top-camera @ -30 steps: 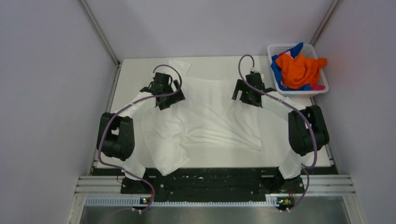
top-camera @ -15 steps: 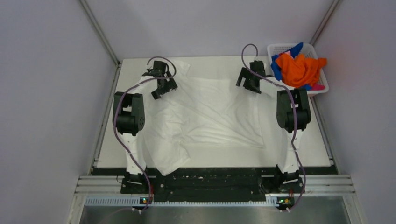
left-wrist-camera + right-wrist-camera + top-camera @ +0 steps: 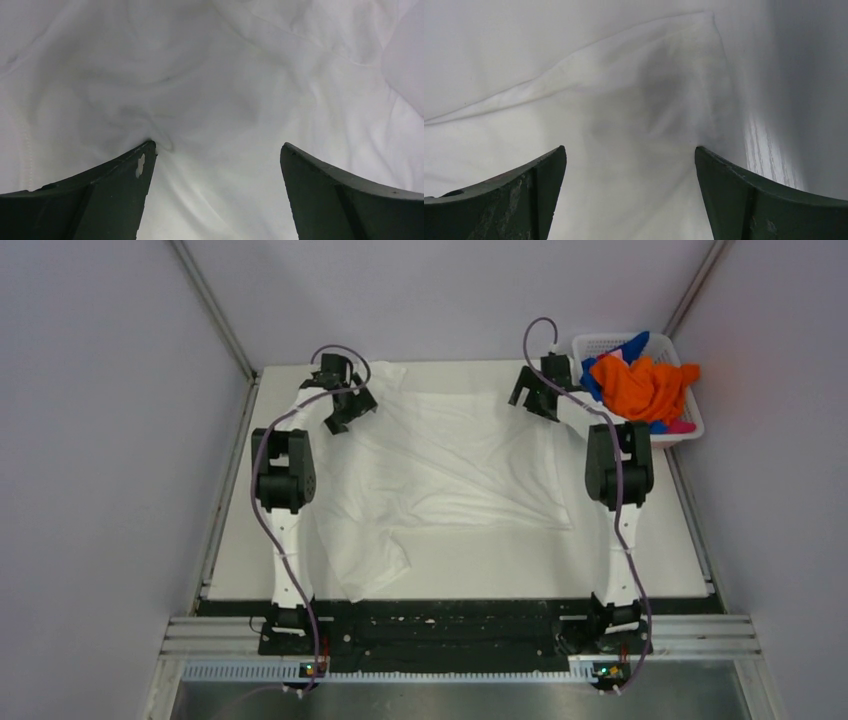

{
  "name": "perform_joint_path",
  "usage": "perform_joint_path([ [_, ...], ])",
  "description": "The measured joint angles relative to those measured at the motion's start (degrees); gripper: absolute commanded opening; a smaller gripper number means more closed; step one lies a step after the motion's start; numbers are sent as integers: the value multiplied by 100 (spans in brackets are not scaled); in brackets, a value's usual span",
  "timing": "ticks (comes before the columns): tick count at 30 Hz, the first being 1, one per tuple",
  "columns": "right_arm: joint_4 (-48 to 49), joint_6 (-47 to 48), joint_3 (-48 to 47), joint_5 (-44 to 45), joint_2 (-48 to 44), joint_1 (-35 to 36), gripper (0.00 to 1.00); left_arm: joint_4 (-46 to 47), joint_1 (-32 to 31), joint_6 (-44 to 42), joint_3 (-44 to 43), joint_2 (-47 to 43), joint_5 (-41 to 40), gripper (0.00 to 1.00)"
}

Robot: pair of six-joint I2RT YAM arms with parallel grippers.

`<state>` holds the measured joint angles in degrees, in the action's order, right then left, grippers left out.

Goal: Fold and stack the t-shirts
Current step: Flatten out the tshirt, then grab the side of the flattened tshirt closest away from the robot with both arms

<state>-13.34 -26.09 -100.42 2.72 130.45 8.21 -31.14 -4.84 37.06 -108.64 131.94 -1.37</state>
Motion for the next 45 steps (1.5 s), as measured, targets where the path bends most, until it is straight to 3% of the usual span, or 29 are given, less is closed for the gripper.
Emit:
perform_joint_path([
  [6,-17,70,-579,-90,365,-109,99,-31,63,-2,-713,420,264,99],
  [11,-107,146,-518,-103,289,-116,99,-9,61,-81,-616,343,511,99],
  [16,-286,138,673,52,-636,-37,99,-48,-2,-120,752,-811,765,99],
  [20,-315,-22,2002,236,-1888,131,99,74,-214,-101,2269,-2452,717,99],
  [25,-170,-444,3899,439,-3799,407,99,35,-1113,31,4089,-4612,234,99],
  [29,-101,-702,4813,682,-4750,400,99,-343,-1956,214,5084,-5440,-101,98],
  [33,-87,-925,5477,949,-5353,358,99,-935,-2299,492,5965,-5989,-289,95],
  [39,-31,-1121,5960,1040,-5799,289,99,-1759,-2551,885,6843,-6813,-354,79],
  [45,59,-1172,5963,1115,-5803,286,99,-2037,-2776,1067,7241,-6830,-208,55],
])
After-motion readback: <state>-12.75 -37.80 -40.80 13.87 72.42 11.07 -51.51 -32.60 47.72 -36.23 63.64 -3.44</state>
